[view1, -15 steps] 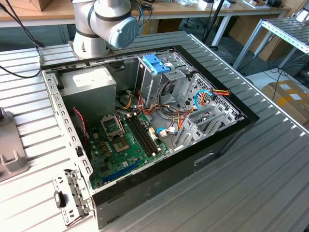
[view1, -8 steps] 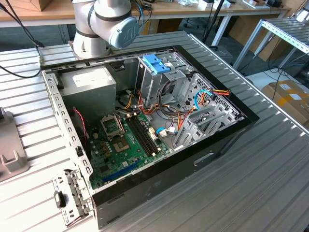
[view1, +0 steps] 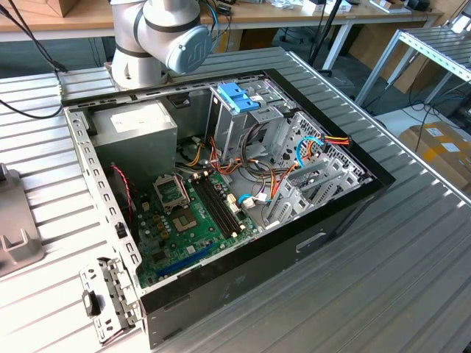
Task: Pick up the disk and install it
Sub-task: 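Pick up the disk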
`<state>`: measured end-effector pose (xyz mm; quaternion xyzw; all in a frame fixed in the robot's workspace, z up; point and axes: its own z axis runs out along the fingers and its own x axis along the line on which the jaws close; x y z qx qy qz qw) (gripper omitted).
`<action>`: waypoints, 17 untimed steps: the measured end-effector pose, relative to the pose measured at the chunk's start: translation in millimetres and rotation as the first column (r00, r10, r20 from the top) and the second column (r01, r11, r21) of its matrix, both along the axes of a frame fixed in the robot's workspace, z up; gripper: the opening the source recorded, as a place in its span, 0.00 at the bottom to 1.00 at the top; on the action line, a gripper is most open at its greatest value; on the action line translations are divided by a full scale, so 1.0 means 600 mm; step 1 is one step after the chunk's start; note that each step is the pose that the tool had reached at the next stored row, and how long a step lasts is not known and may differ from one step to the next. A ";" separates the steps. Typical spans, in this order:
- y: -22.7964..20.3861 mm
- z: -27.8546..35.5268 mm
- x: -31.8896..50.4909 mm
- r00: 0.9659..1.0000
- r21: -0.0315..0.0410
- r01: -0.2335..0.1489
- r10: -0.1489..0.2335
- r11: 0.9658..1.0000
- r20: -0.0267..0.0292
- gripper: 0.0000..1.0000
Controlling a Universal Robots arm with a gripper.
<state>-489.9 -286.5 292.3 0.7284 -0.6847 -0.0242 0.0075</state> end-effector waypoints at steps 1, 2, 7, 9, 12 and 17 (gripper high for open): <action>0.0000 0.001 0.000 1.000 0.000 0.000 0.000 1.000 0.000 0.37; 0.0000 0.001 0.000 1.000 0.000 0.000 0.000 1.000 0.000 0.37; 0.0000 0.002 0.000 1.000 0.000 0.000 0.000 1.000 0.000 0.37; 0.0000 0.004 0.000 1.000 0.000 0.000 0.000 1.000 0.000 0.37; 0.0000 0.006 0.000 1.000 0.000 0.000 0.000 1.000 0.000 0.37; 0.0000 0.010 0.000 1.000 0.000 0.000 0.000 1.000 0.000 0.37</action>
